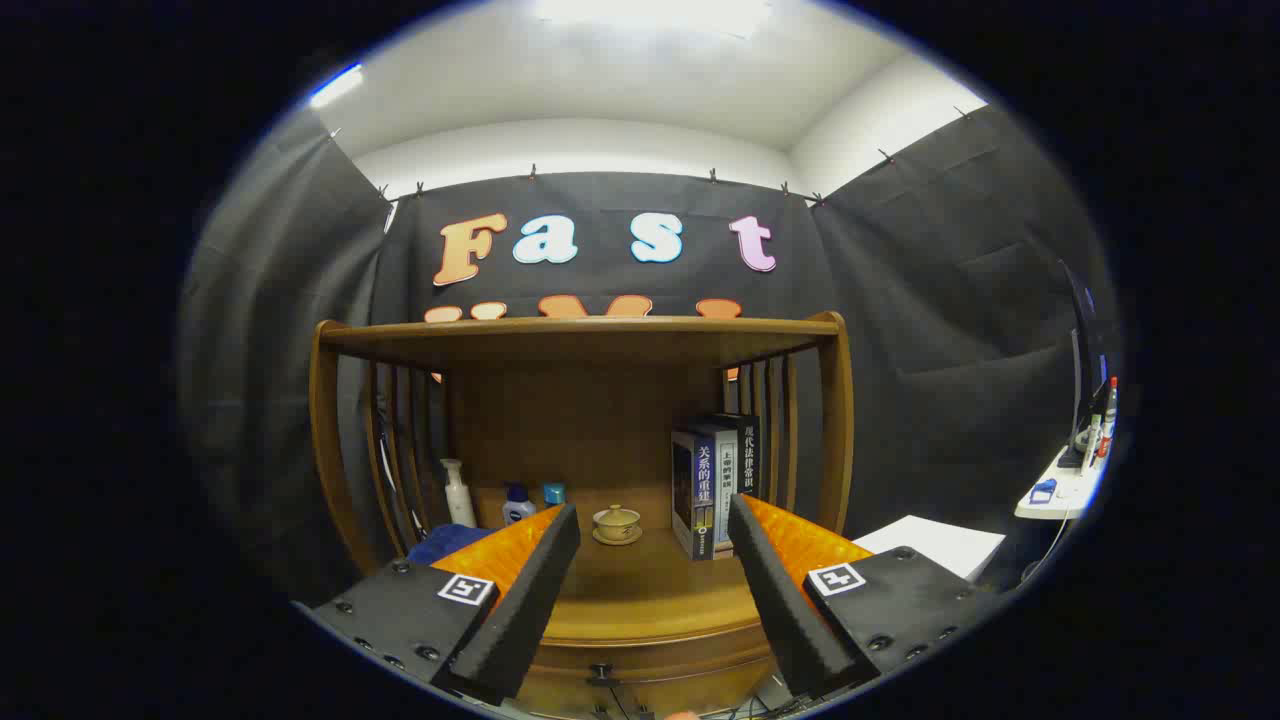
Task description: Pull open the drawer, take out the items inside it, and place them on the countertop above the cabinet.
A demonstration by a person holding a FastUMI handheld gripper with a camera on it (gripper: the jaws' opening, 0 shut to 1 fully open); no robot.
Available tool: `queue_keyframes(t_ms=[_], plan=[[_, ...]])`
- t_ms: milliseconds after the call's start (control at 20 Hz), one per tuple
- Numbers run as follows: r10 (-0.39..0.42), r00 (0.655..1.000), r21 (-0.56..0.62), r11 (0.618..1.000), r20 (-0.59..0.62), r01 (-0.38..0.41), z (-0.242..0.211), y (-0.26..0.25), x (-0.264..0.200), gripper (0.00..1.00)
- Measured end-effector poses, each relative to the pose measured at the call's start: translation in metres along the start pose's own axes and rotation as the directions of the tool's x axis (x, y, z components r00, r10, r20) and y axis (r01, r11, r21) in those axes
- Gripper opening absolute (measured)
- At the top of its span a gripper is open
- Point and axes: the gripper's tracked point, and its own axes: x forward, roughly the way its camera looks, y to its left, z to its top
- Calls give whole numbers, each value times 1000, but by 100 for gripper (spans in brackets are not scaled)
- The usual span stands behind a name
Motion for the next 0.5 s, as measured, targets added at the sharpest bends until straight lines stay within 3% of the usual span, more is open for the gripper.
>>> queue_keyframes(t_ms=[350,500], plan=[[-7,999,27,1000,-42,8,-3,-8,38,99],[49,997,53,997,-52,-47,2,4,52,99]])
